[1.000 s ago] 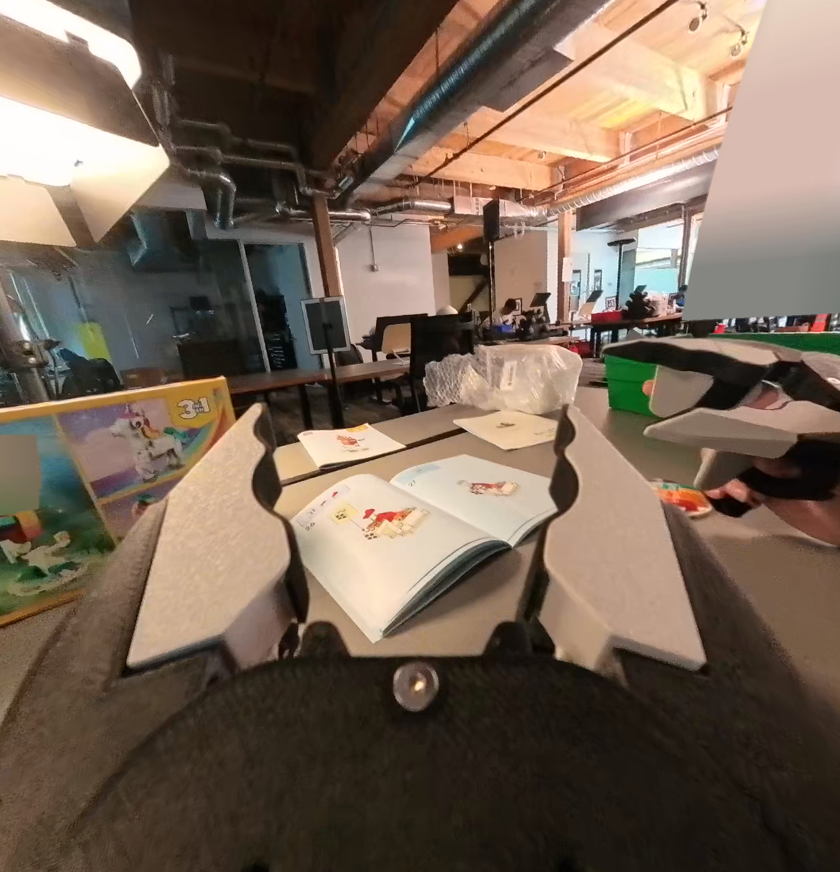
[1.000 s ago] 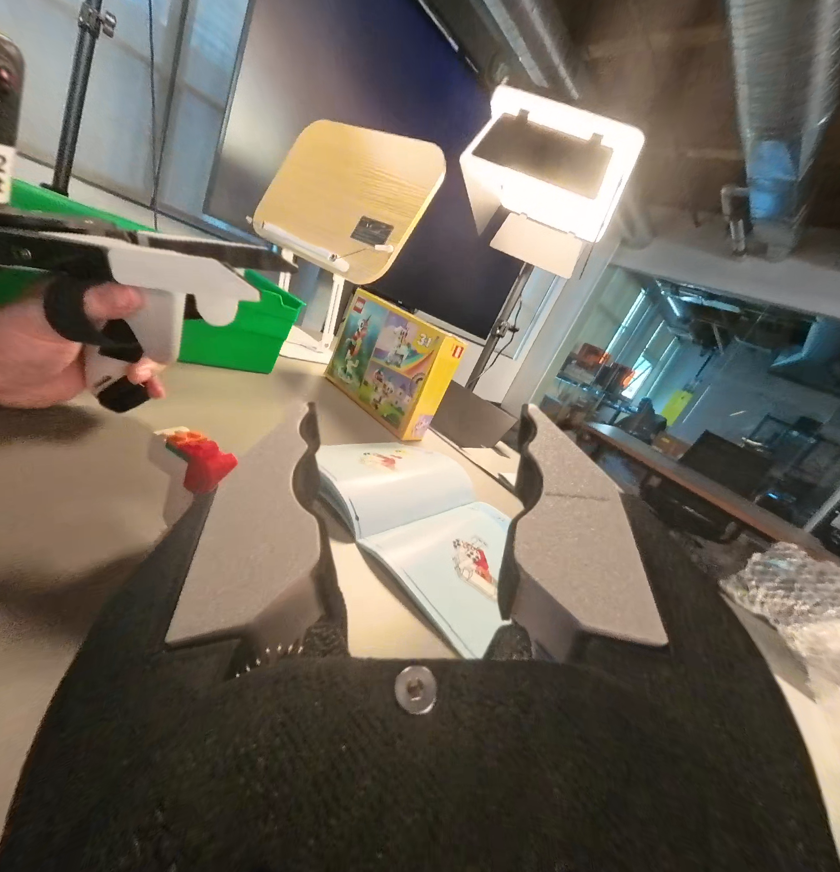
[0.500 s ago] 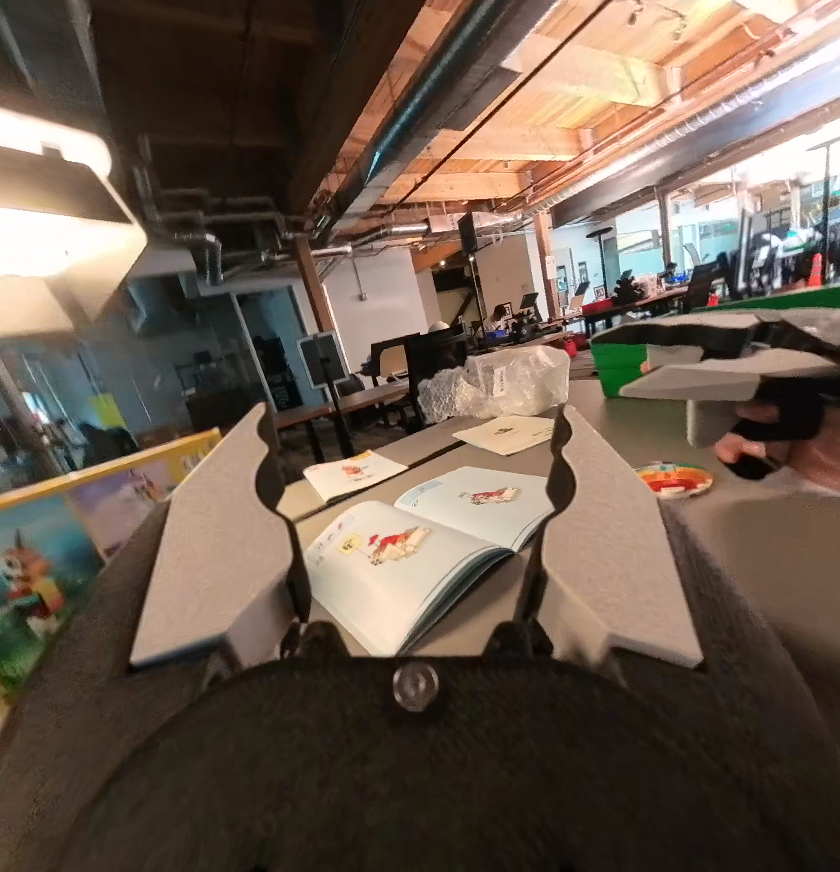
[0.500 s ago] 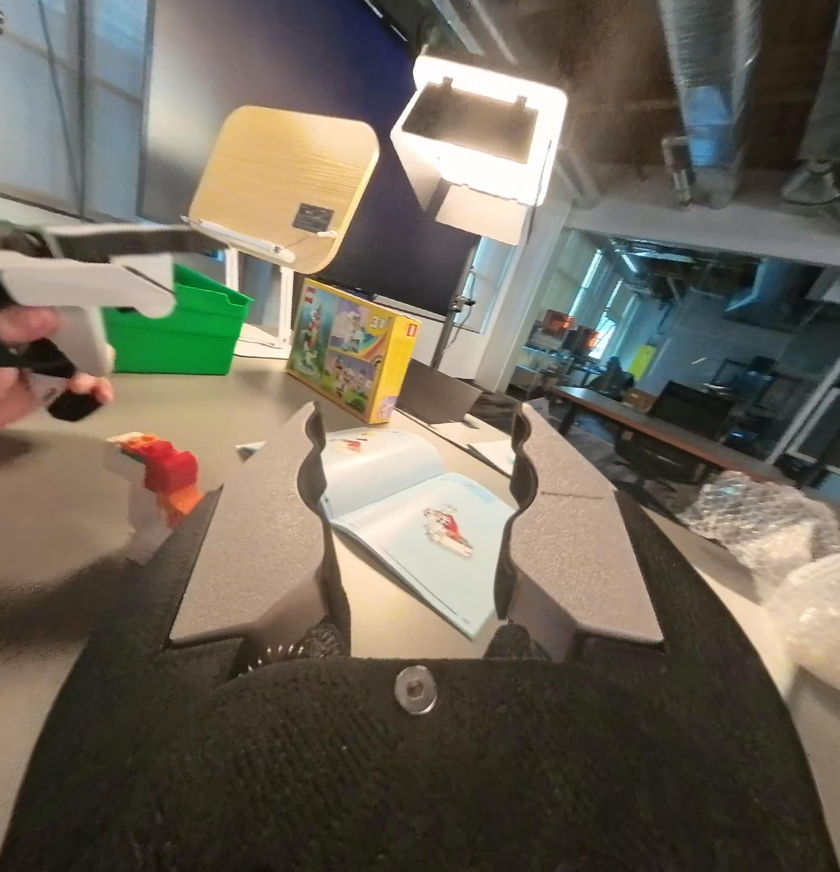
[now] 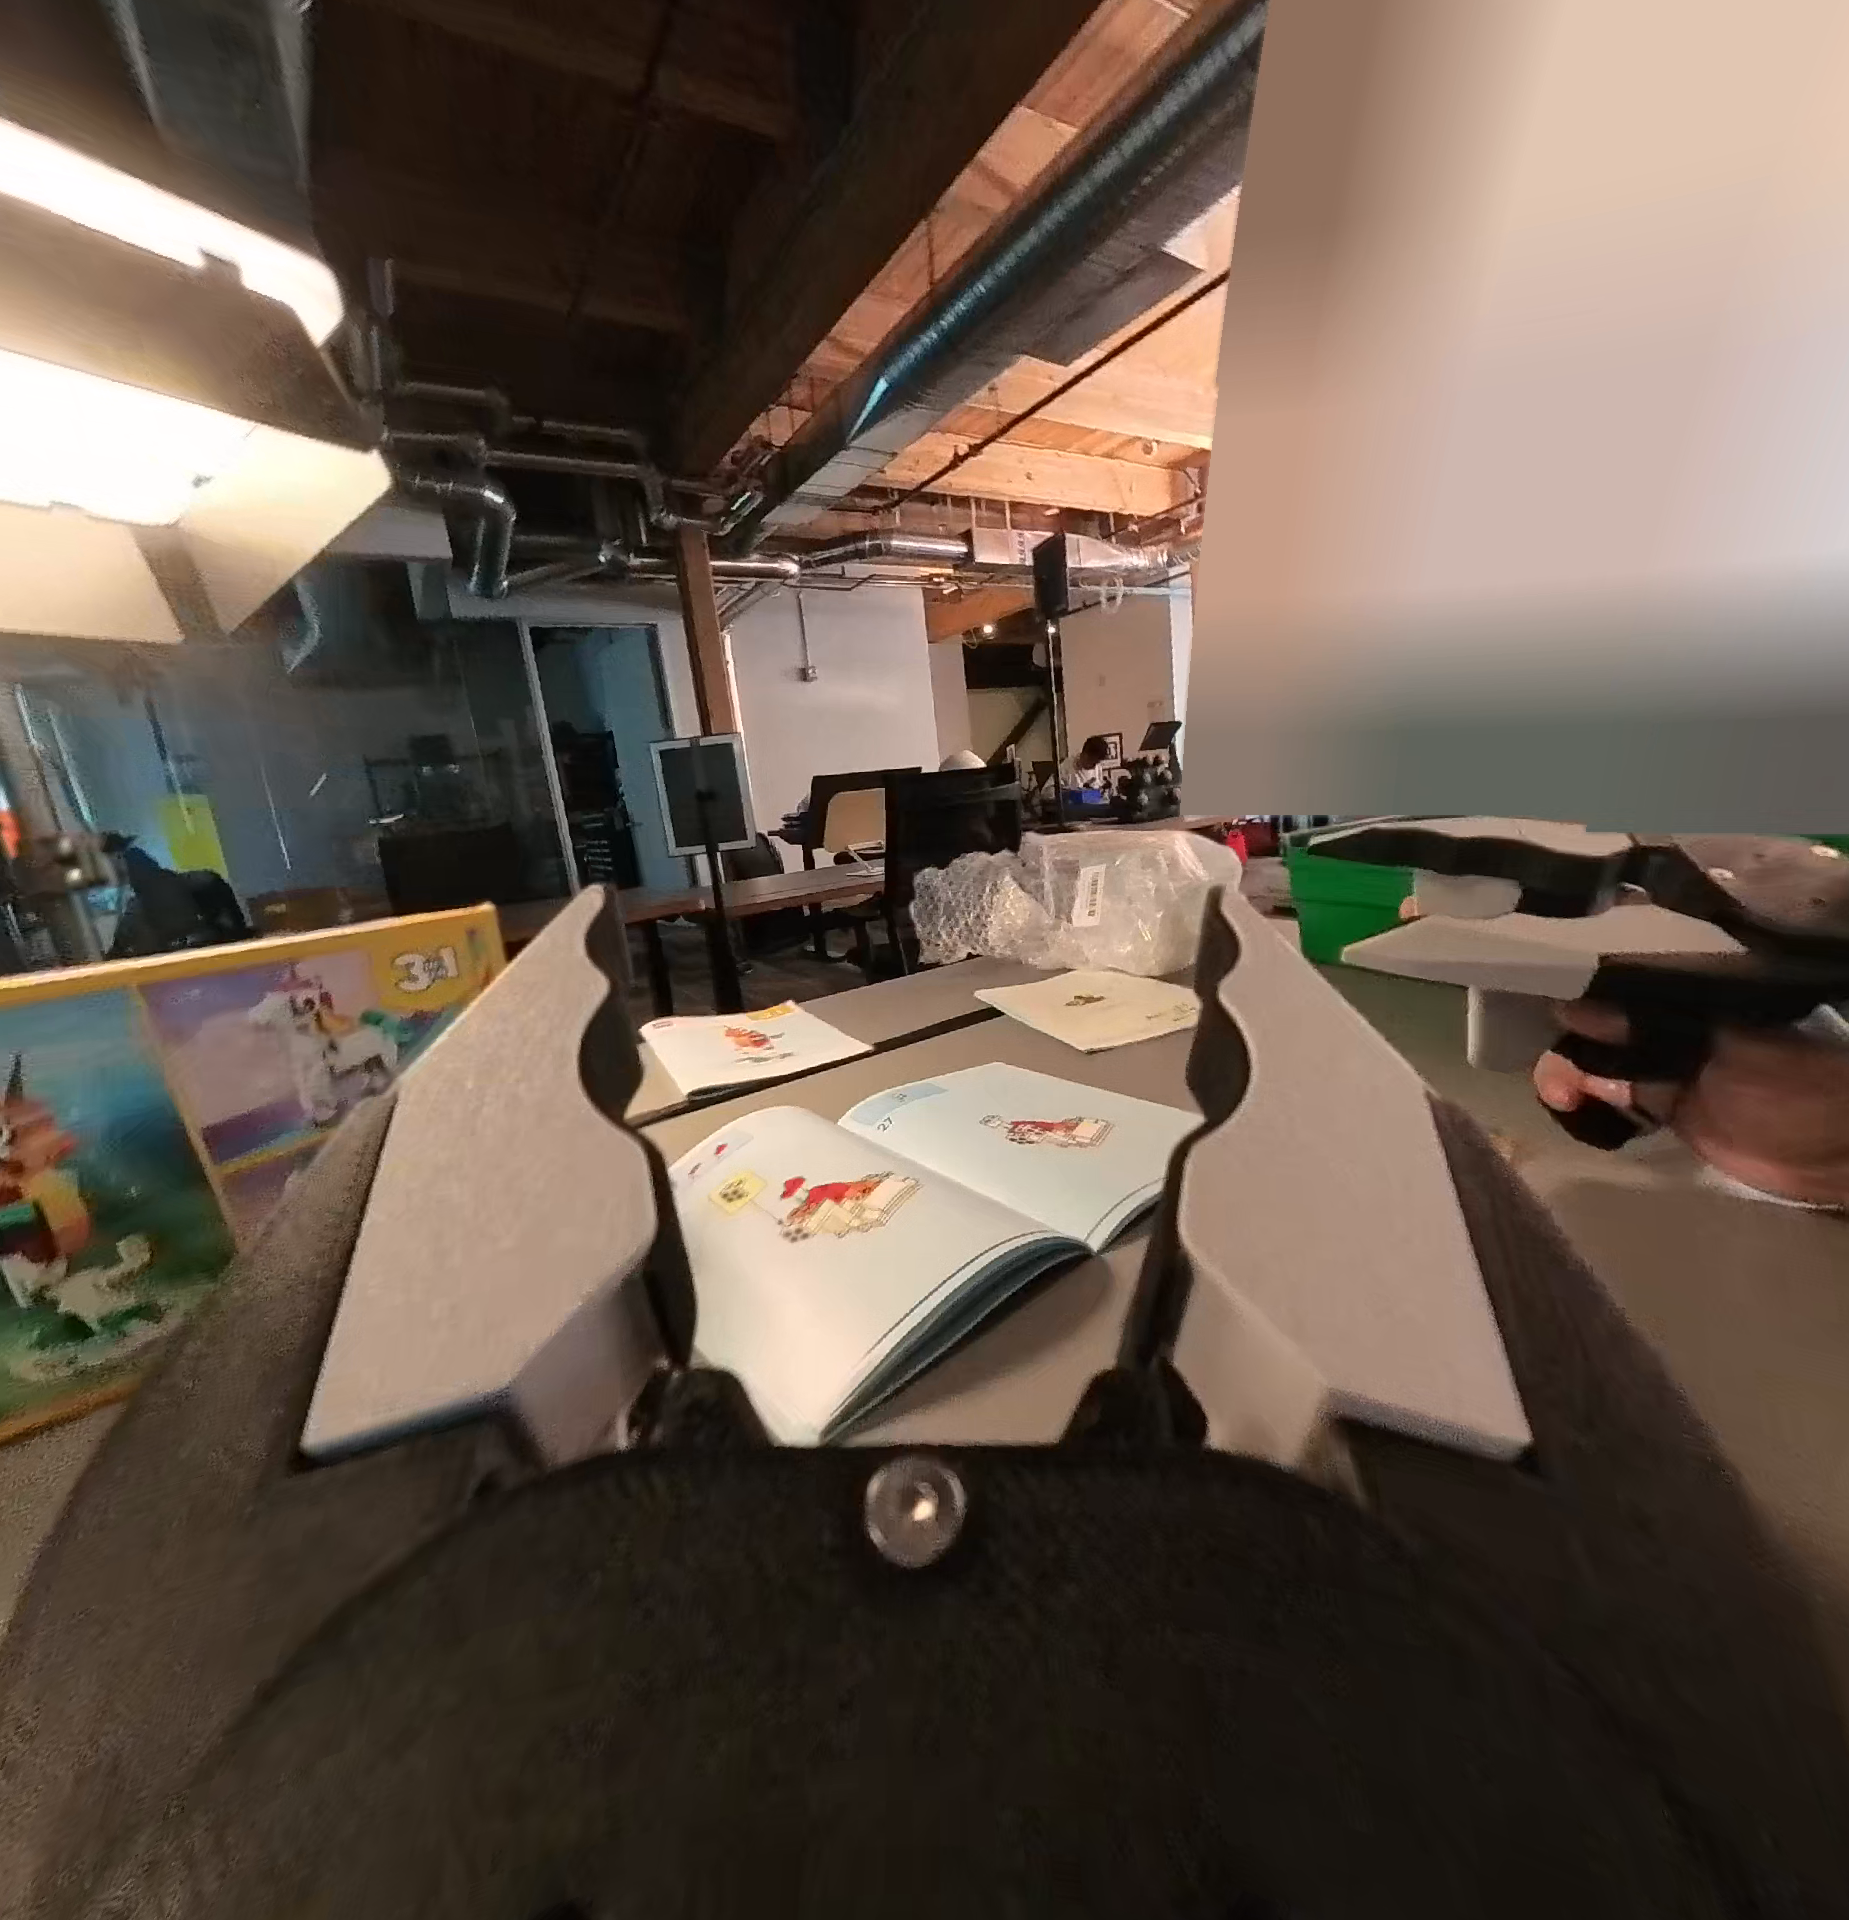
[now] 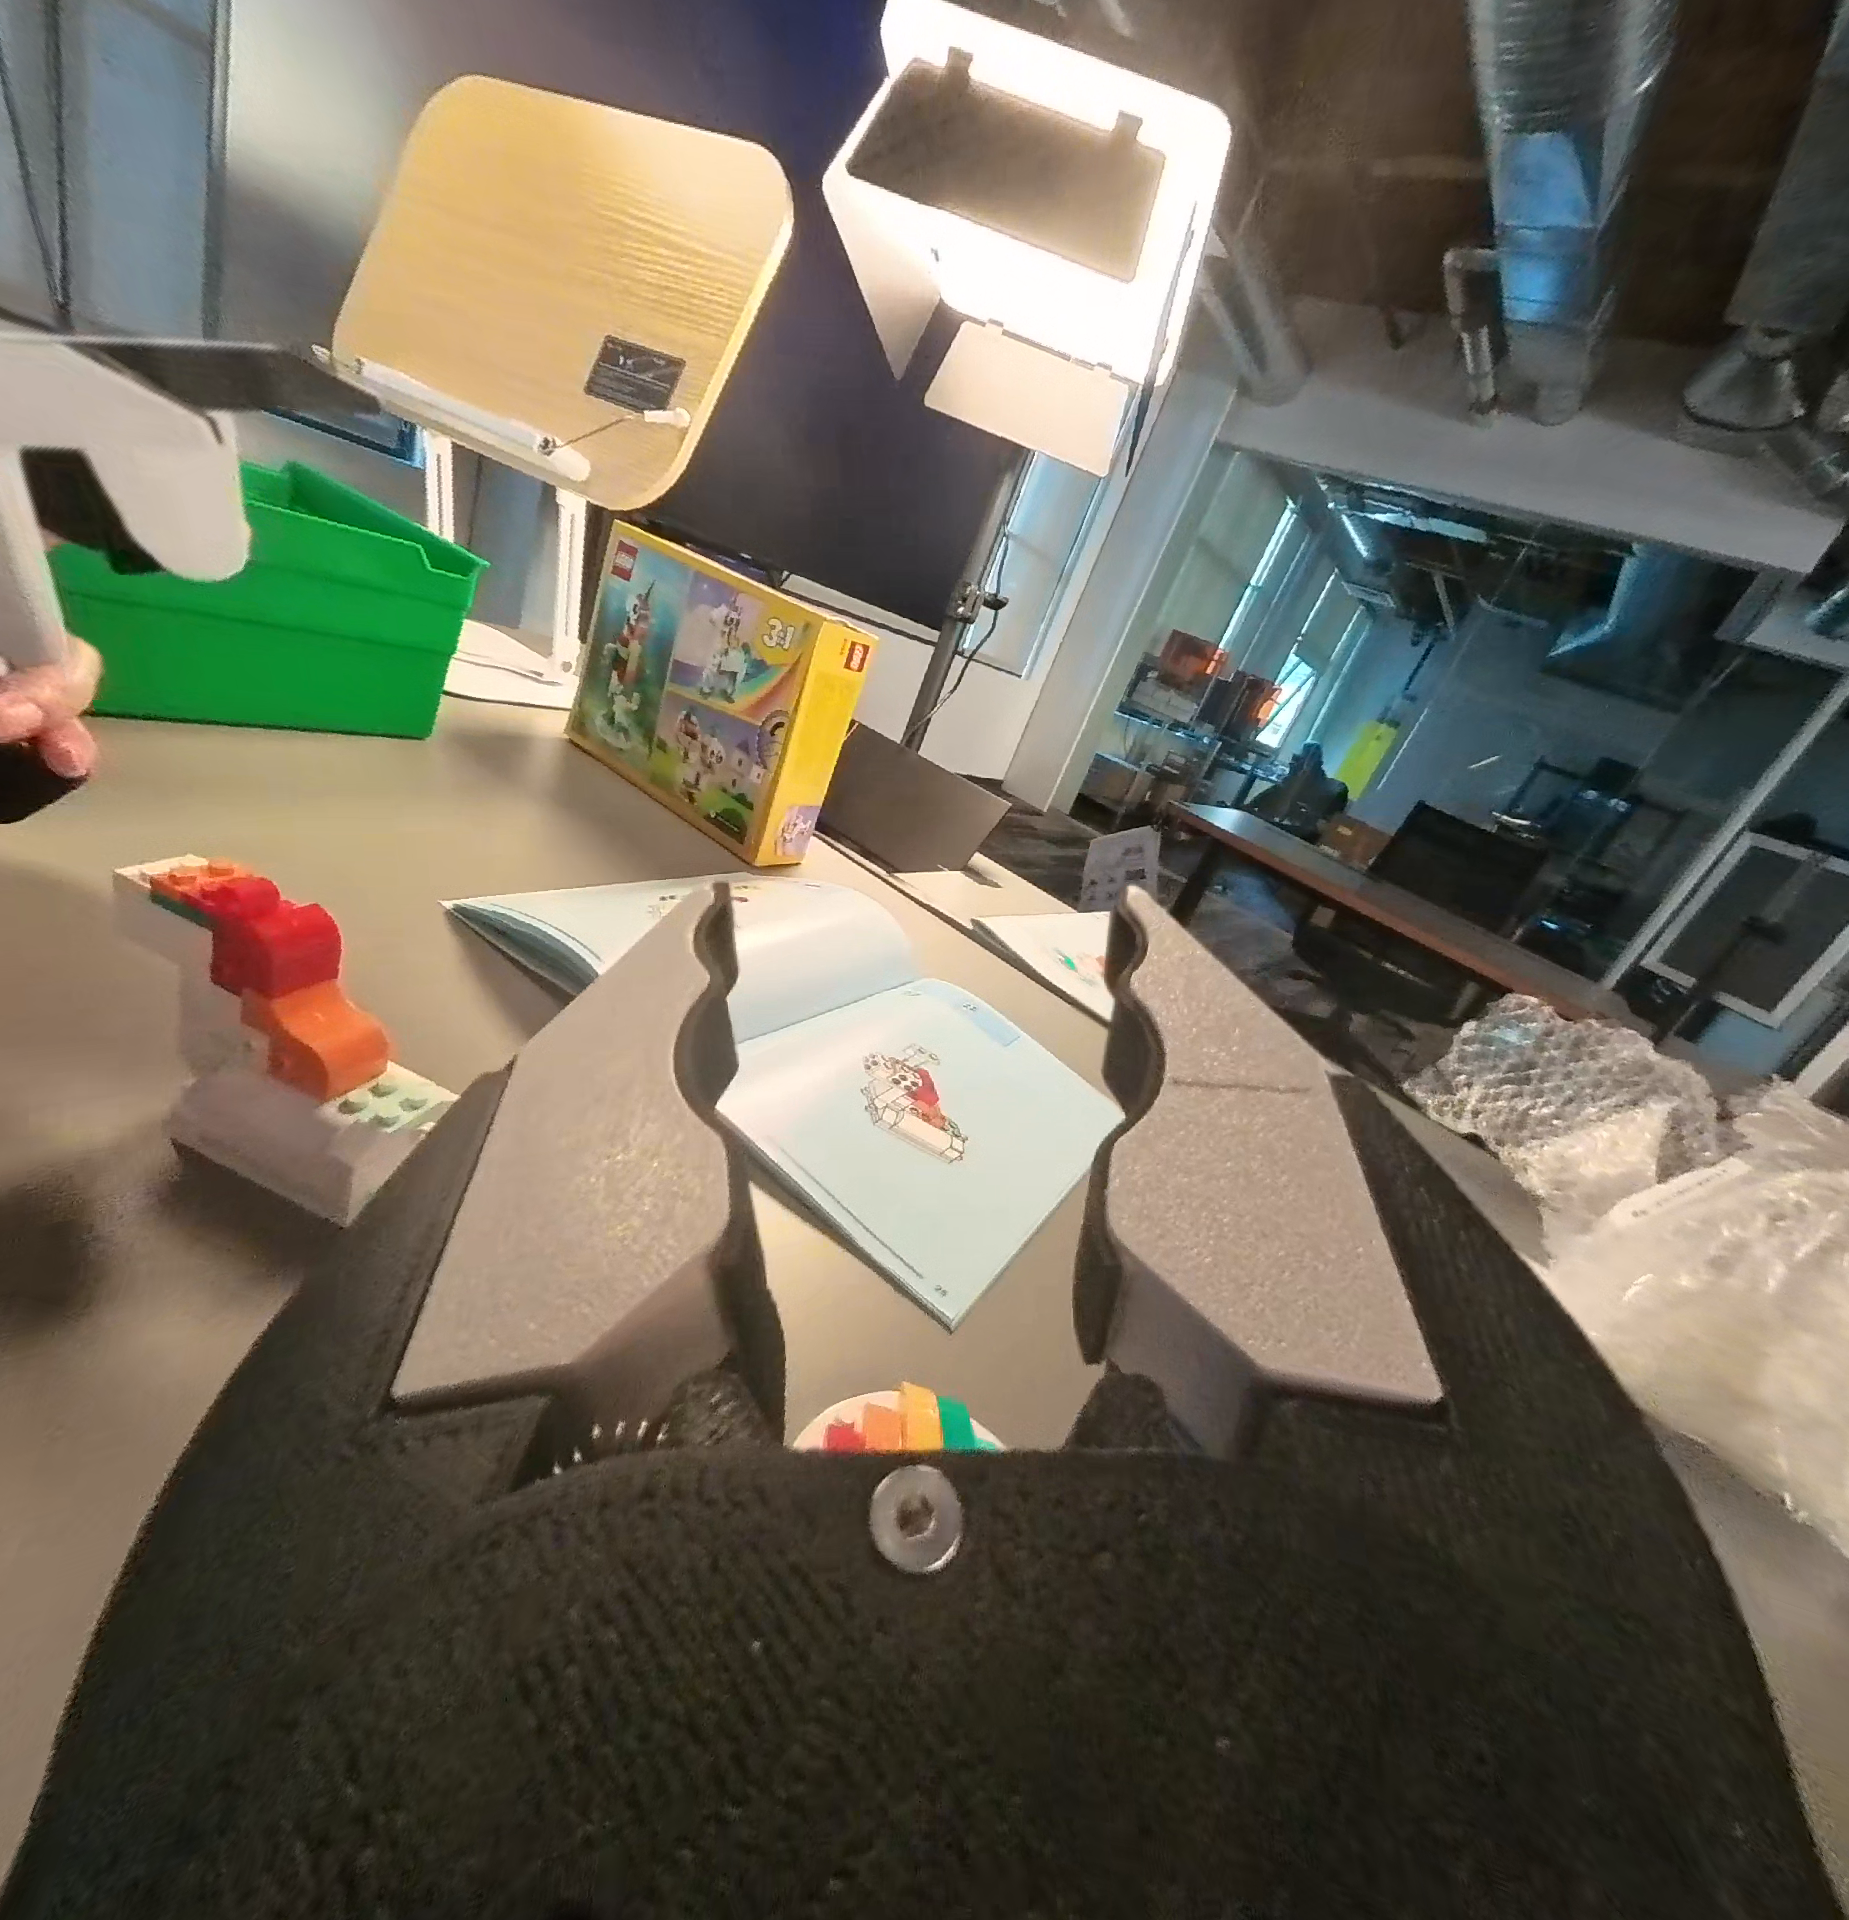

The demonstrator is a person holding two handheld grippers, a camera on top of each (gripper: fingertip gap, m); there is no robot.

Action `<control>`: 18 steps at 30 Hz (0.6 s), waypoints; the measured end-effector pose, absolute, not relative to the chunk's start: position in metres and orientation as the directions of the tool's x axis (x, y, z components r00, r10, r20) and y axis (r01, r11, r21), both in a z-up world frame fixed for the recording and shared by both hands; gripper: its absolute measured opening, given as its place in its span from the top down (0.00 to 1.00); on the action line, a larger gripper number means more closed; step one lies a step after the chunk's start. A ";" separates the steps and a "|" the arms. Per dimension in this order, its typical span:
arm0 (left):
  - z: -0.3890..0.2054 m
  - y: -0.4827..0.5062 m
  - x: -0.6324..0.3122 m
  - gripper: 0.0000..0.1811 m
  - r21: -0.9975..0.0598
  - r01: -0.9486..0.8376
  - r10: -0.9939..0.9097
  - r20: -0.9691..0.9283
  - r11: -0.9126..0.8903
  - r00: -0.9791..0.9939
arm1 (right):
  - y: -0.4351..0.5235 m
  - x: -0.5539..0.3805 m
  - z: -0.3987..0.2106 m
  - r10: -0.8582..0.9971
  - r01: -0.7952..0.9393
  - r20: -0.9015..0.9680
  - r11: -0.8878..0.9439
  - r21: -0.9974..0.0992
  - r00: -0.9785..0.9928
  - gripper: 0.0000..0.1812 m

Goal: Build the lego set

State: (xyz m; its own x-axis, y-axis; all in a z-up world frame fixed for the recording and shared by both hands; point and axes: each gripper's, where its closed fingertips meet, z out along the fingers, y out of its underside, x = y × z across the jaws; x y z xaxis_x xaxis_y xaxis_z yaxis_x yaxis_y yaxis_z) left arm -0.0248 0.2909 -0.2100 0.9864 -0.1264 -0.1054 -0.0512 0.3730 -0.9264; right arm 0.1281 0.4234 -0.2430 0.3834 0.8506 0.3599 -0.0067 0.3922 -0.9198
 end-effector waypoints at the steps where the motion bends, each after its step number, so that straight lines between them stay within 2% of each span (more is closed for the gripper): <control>1: -0.212 0.291 -0.028 0.41 -0.929 -0.036 -0.126 -0.088 0.369 0.988 | 0.425 0.128 -0.244 0.850 -0.003 0.359 0.390 -0.921 0.385 0.61; 6: -0.220 0.297 -0.034 0.41 -0.945 0.021 -0.147 -0.029 0.327 0.989 | 0.431 0.131 -0.248 0.854 0.014 0.344 0.368 -0.930 0.390 0.62; 18: -0.219 0.295 -0.030 0.43 -0.941 -0.024 -0.129 -0.071 0.337 0.989 | 0.420 0.136 -0.253 0.861 0.052 0.376 0.382 -0.923 0.342 0.63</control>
